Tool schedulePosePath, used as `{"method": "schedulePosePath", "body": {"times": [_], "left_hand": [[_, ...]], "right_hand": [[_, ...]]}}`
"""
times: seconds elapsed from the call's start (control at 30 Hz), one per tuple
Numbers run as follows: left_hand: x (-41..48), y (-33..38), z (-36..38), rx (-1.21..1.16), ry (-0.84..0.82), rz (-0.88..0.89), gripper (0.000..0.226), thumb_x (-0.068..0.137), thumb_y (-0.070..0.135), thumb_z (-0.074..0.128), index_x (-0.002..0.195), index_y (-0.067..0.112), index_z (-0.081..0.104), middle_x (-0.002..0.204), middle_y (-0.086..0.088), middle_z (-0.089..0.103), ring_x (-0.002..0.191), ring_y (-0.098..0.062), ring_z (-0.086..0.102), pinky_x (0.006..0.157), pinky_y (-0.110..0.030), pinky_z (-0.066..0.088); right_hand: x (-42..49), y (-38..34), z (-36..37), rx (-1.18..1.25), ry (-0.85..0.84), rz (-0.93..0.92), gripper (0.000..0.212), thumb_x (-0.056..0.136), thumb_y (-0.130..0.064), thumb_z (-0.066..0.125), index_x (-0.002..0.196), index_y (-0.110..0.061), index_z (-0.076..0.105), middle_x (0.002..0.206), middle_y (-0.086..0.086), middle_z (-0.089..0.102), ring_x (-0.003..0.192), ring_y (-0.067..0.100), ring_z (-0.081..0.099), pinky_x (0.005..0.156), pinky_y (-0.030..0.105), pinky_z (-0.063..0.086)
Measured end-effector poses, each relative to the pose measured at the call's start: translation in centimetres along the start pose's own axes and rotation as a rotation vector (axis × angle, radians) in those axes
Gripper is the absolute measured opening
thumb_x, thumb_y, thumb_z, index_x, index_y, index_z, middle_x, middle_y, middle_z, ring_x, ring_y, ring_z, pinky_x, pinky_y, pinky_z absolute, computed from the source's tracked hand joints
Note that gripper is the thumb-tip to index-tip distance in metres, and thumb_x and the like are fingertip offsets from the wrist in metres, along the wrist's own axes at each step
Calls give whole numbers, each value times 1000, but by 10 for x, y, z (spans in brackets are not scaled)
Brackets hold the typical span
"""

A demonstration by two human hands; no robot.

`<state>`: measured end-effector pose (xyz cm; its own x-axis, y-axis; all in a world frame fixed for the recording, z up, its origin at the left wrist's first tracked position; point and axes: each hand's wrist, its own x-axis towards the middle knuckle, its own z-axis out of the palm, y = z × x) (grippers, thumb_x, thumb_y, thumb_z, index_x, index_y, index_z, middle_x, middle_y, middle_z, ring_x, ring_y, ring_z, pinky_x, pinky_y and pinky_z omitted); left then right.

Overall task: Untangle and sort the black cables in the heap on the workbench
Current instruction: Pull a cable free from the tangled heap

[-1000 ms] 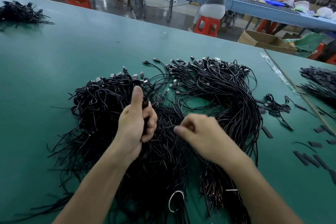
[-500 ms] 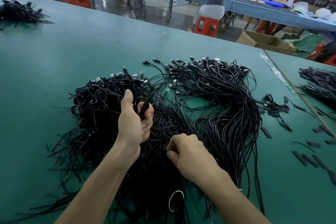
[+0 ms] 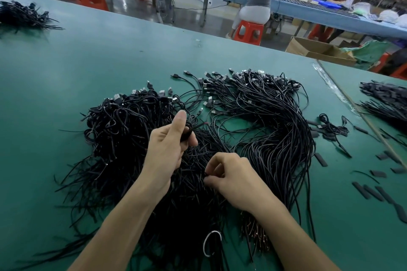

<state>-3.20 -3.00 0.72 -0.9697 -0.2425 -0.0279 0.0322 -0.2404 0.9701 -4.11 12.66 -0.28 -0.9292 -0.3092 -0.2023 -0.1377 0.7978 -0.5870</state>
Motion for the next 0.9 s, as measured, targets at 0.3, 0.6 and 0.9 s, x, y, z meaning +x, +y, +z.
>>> {"method": "schedulePosePath", "body": {"times": [0.3, 0.6, 0.9], "left_hand": [[-4, 2, 5, 21, 38, 72, 62, 104, 37, 43, 50, 8, 58, 35, 9, 43, 29, 0, 35, 35, -6, 29], [-11, 0, 9, 28, -272, 56, 32, 77, 24, 49, 104, 17, 66, 64, 11, 65, 51, 0, 54, 45, -12, 41], [-13, -2, 10, -113, -260, 130, 50, 105, 36, 29, 110, 22, 77, 72, -3, 73, 48, -3, 57, 44, -15, 43]], "right_hand": [[0, -2, -11, 285, 256, -38, 11, 86, -25, 76, 81, -29, 66, 77, -7, 70, 70, 4, 67, 65, 19, 55], [-9, -40, -27, 680, 455, -244, 6, 82, -17, 79, 82, -22, 77, 76, -4, 74, 69, 12, 69, 68, 28, 57], [-21, -45, -38, 429, 168, -339, 28, 92, -4, 65, 102, -26, 79, 94, -11, 72, 89, 4, 67, 82, 21, 52]]}}
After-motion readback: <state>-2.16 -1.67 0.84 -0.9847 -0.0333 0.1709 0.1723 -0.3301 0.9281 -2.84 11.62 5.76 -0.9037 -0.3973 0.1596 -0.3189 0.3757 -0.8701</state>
